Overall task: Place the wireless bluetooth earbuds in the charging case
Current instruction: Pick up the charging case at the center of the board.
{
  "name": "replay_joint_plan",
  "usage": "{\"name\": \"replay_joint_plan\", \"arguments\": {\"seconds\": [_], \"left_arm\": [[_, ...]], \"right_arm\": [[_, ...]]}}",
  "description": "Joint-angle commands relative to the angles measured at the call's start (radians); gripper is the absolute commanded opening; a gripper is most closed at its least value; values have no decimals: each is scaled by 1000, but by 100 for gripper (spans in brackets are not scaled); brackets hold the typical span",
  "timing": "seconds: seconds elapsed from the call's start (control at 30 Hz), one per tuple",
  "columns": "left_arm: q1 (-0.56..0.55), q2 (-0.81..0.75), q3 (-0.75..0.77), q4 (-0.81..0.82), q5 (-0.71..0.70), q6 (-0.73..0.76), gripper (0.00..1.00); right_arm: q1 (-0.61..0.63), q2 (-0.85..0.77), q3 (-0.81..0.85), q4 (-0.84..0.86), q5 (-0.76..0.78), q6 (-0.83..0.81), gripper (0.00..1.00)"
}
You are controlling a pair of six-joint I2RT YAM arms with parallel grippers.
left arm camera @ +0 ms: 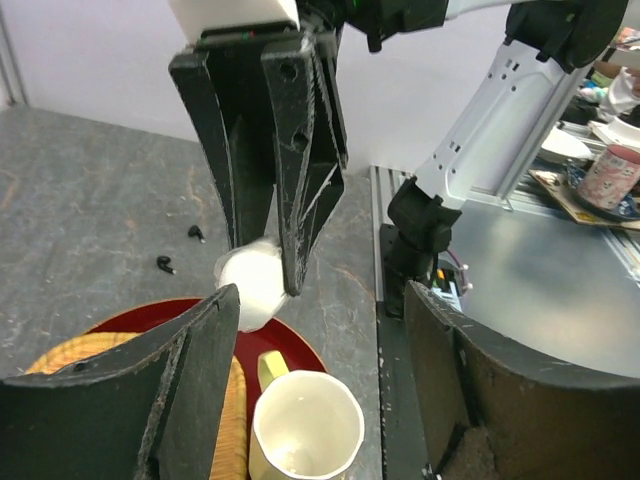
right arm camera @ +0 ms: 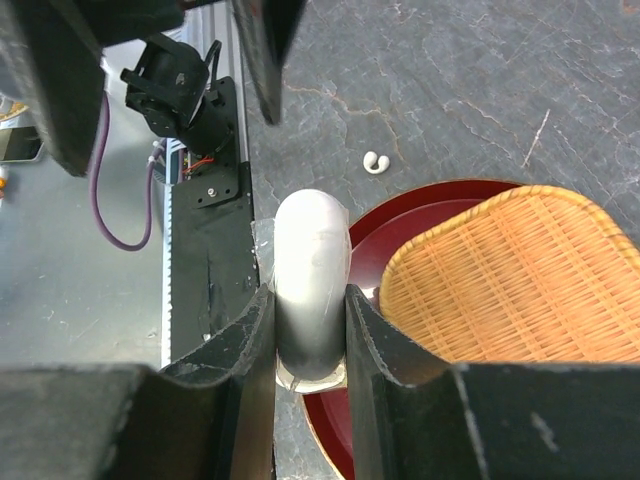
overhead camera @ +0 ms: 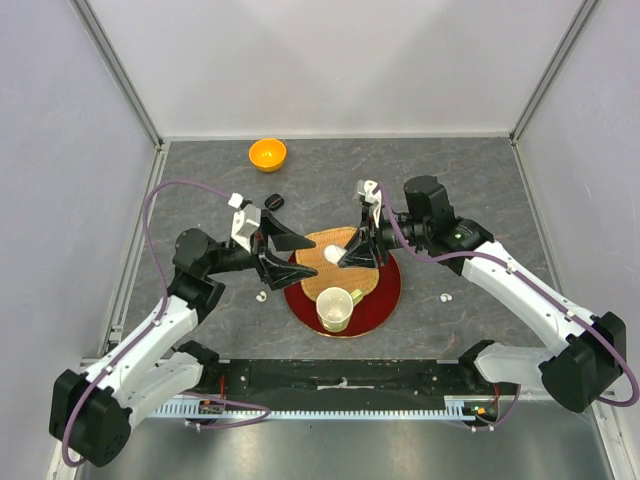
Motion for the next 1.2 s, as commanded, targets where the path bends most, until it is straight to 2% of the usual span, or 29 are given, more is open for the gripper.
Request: {"name": "replay_joint_plan", "arguments": {"seconds": [0.0,0.23,0.53,0.9,1.07,1.17], "left_arm": [[5,59,14,84,77,-77,72],[-6,147,30,150,57,-140,69],[-51,202,57,148,18,-127,64],[-87,233,57,165,-34,-110,46],[-98,244,57,176,-38,-112,28],[-101,241,57,181,-46,-112,25]], "right_arm": [[2,-3,50,26,-61,-13,0],[2,-12,30,71,-87,19,0],[3,-8,24,100,-101,36,0],[3,0,10,148,-114,81,0],[3,3,10,146,-113,81,1],[5,6,10,146,-113,84,1]]}}
